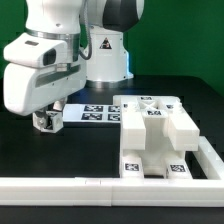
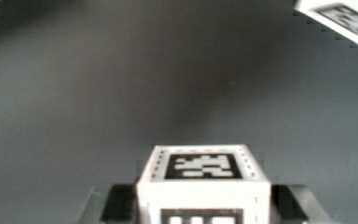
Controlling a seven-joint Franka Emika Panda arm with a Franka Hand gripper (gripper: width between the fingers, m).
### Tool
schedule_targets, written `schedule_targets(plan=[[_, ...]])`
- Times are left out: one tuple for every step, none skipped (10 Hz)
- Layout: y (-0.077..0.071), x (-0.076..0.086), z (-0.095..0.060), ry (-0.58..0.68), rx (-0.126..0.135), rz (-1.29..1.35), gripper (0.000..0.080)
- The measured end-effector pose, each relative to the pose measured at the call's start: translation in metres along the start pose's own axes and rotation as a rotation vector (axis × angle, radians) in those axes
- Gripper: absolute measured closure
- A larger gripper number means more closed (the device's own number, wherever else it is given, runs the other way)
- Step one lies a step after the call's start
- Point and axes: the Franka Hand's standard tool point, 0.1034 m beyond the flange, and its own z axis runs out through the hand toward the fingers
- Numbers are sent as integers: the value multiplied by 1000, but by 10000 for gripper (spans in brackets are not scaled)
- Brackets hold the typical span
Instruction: Assemble chair
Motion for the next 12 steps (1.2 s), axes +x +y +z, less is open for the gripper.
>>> schedule_targets(plan=[[1, -1, 3, -16, 20, -185, 518], [4, -4, 4, -28, 19, -244, 518], [3, -5, 4, -33, 21, -268, 518], [3, -8, 4, -44, 24, -349, 518], [3, -10, 5, -52, 27, -395, 518], [3, -12, 5, -59, 29, -421, 518], [3, -12, 5, -70, 34, -519, 518], [1, -8, 6, -78, 47, -635, 518], [-5, -5, 9, -83, 100, -769, 518], [-6, -3, 11, -87, 114, -863, 518], [-5, -7, 11, -91, 118, -905, 518], [-5, -10, 11, -97, 124, -959, 518]])
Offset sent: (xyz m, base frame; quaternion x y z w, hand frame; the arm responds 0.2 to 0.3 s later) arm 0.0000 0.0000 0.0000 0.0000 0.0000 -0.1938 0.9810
